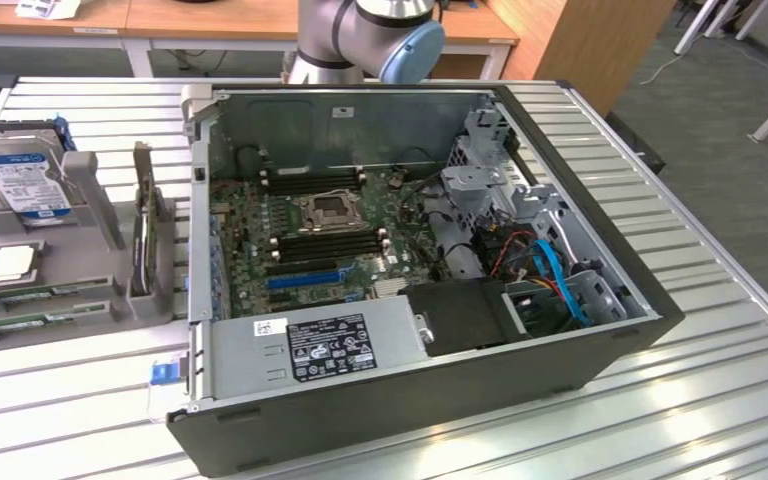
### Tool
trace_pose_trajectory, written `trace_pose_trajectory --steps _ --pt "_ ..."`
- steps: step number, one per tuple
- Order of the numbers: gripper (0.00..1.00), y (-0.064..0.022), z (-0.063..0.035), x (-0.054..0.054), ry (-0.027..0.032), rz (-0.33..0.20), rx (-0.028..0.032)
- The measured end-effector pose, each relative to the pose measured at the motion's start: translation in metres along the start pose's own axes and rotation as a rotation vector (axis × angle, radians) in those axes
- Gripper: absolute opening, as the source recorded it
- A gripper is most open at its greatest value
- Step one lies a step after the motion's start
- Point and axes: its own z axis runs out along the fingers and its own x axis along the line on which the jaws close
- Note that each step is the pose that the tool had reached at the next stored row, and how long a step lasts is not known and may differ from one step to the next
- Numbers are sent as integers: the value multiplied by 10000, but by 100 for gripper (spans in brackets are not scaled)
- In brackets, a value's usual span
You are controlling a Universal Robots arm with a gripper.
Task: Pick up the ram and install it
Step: 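Pick up the ram and move it above insertion slot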
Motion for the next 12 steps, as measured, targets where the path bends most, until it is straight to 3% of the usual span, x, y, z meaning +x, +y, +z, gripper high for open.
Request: trace_pose_trajectory --steps 7,12 --pt "10 0 0 0 1 -5 1" --pt "10 0 0 0 38 -176 -5"
